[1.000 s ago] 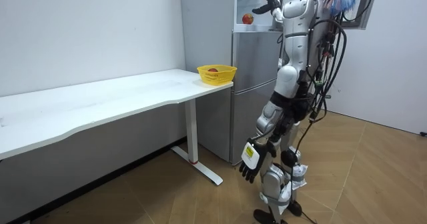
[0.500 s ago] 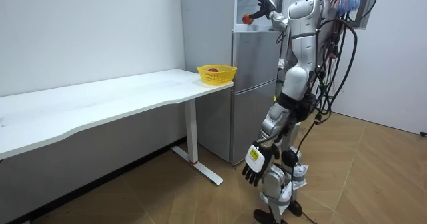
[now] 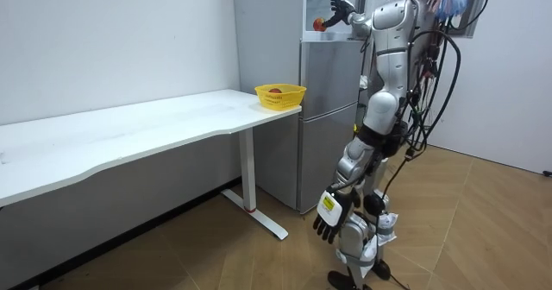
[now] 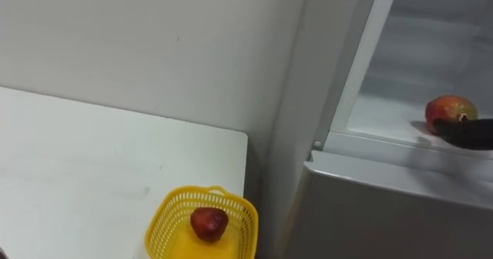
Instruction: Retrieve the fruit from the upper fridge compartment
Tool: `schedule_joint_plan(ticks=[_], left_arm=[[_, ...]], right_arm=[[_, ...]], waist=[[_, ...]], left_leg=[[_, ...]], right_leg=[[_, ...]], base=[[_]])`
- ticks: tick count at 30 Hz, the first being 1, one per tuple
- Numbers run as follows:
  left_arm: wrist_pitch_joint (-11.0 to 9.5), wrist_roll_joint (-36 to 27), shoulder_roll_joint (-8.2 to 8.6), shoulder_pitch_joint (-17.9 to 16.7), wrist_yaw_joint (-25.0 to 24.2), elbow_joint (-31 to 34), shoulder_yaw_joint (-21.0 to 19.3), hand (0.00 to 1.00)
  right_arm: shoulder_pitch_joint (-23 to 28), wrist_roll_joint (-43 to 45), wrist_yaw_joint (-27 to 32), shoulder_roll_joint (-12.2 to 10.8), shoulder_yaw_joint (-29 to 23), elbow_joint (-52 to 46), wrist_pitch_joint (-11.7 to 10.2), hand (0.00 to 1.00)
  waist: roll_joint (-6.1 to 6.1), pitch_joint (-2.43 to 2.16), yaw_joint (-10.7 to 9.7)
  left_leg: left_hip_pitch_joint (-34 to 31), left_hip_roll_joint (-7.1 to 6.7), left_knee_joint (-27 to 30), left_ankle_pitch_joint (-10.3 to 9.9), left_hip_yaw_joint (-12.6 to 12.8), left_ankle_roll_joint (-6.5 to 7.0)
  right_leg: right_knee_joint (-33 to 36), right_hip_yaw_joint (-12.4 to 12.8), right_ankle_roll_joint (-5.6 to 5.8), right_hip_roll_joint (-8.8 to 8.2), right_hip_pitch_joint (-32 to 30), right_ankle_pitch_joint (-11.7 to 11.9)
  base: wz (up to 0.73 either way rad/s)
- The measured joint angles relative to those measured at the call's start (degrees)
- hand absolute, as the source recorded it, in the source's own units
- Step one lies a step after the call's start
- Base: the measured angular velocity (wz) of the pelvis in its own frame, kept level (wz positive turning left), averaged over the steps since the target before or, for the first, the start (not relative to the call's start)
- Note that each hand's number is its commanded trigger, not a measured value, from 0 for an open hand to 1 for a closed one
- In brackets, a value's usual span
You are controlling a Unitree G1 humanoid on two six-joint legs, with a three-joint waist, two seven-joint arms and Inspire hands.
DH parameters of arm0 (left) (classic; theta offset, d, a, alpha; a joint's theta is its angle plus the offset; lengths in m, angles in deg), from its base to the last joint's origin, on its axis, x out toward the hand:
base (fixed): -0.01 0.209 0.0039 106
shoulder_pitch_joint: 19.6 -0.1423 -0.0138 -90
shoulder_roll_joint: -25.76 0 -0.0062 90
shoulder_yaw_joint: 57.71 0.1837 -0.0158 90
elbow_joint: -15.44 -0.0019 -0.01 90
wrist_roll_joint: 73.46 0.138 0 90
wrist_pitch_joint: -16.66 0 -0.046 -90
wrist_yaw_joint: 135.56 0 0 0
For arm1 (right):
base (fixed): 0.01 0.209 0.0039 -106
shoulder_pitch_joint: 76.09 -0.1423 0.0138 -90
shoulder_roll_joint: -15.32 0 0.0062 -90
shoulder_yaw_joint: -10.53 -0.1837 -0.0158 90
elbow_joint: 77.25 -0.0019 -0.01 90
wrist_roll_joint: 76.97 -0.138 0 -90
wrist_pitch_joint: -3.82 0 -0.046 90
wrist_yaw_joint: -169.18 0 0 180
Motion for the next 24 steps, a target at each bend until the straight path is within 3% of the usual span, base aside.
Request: schedule_joint_plan(ticks=[10, 16, 24], left_arm=[[0.2, -0.4, -0.55, -1.5, -0.3, 0.0, 0.1, 0.0], [0.2, -0.4, -1.38, -1.8, -0.7, 0.0, 0.3, 0.0], [0.7, -0.4, -1.51, -2.1, -1.1, 0.0, 1.2, 0.0]], right_arm=[[-0.3, -4.8, -4.3, 0.5, 2.0, 3.7, 0.2, 0.0], [-2.7, -5.6, -5.0, 1.8, 3.4, 6.6, 0.2, 0.0], [-3.3, -5.6, -5.0, 2.5, 4.3, 6.8, 0.2, 0.0]], waist=[[0.64, 0.4, -0.3], [0.69, 0.31, -0.3], [2.14, 0.0, -0.3]], left_leg=[[0.0, -0.01, 0.1, 0.0, -0.3, -0.01], [0.0, -0.01, 0.0, 0.0, -0.3, -0.02], [-0.2, -0.33, 0.1, 0.0, -0.9, 0.08]], right_leg=[[-0.1, -0.3, 0.0, -0.14, 0.1, 0.0], [-0.1, -0.4, 0.0, -0.16, 0.1, 0.0], [-0.1, -0.9, 0.03, -0.08, 0.1, 0.0]], base=[[0.01], [0.0], [0.02]])
